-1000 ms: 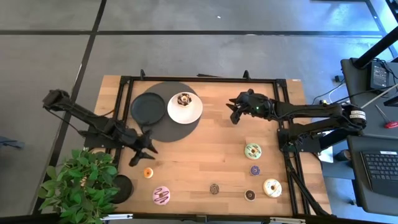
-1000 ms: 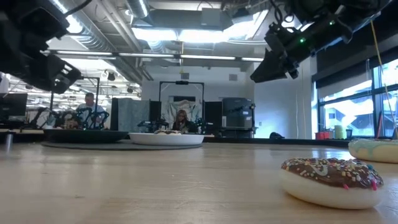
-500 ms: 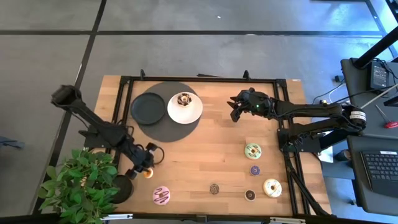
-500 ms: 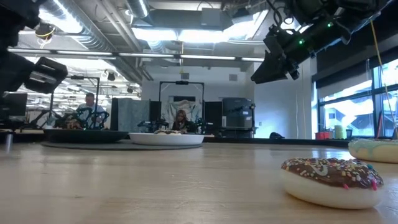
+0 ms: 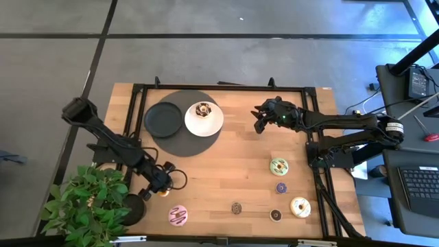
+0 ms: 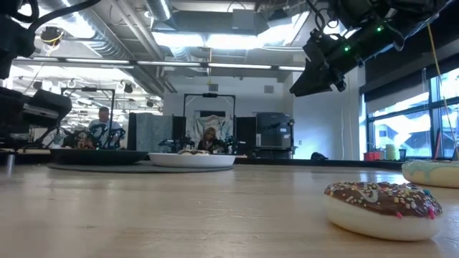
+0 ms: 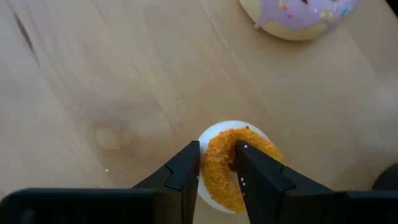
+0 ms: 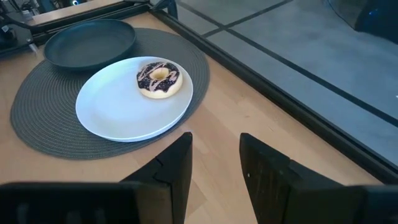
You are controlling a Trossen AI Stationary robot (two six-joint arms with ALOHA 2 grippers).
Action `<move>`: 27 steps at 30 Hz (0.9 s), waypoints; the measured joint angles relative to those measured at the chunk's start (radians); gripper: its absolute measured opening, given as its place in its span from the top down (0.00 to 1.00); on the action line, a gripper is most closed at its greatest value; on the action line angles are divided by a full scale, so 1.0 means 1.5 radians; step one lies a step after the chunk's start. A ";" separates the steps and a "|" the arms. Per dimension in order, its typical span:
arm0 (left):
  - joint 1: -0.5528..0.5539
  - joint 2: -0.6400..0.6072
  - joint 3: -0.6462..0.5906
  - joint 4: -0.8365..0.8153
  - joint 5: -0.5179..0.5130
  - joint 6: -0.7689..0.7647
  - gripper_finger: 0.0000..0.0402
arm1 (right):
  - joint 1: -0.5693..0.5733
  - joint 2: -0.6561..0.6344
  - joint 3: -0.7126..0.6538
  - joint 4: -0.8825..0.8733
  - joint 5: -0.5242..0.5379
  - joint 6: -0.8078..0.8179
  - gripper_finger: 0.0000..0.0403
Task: Pick & Place donuts
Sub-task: Put the small orange donut on the black plate
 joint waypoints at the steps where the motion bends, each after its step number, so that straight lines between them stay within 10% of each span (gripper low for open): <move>1: 0.000 0.003 0.000 0.000 0.000 0.007 0.77 | 0.000 0.000 0.000 0.000 0.000 0.000 0.66; 19: 0.080 -0.047 0.026 -0.042 -0.015 -0.047 0.98 | 0.000 0.000 0.000 -0.005 0.000 -0.005 0.66; 27: 0.221 -0.197 0.026 -0.206 -0.309 -0.084 0.98 | -0.001 0.000 0.000 -0.005 0.000 -0.025 0.66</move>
